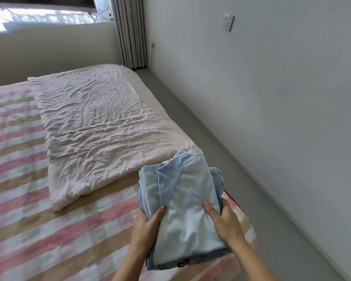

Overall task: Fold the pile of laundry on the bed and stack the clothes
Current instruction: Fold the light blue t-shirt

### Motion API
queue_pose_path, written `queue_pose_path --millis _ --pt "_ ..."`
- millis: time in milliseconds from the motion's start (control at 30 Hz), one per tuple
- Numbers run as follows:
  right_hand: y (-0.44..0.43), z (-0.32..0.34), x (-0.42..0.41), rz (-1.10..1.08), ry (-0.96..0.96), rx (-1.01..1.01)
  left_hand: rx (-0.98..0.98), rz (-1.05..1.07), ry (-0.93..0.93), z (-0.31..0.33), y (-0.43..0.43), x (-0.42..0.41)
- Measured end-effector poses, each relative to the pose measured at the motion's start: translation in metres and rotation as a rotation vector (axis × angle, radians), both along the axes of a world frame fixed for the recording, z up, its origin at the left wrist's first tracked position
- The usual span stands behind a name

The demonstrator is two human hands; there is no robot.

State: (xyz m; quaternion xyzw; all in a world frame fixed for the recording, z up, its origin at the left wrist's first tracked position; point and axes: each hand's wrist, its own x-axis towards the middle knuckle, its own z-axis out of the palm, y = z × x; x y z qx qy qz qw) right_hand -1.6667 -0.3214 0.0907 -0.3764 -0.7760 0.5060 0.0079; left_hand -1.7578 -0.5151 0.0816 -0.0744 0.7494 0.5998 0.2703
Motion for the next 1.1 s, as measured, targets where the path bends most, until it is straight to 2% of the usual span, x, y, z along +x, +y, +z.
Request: queue_pose_path --millis 233,500,667,800,967,1100 --pt "0.059 -0.071 -0.067 0.167 -0.048 0.056 0.083 0.133 -0.056 -0.076 0.048 -0.032" --pt "0.113 -0.219 -0.120 0.276 -0.067 0.005 0.043 0.239 -0.093 -0.217 0.094 -0.057" --pt "0.129 -0.274 -0.132 0.317 -0.048 0.008 0.004 0.258 -0.117 -0.271 0.107 -0.060" --pt "0.134 -0.292 -0.134 0.338 -0.052 0.013 -0.078 0.255 -0.100 -0.286 0.110 -0.061" --pt "0.136 -0.298 -0.133 0.349 -0.154 0.038 -0.317 0.133 -0.127 -0.285 0.108 -0.063" --pt "0.139 -0.297 -0.132 0.357 -0.228 -0.038 -0.351 0.077 -0.197 -0.276 0.108 -0.069"
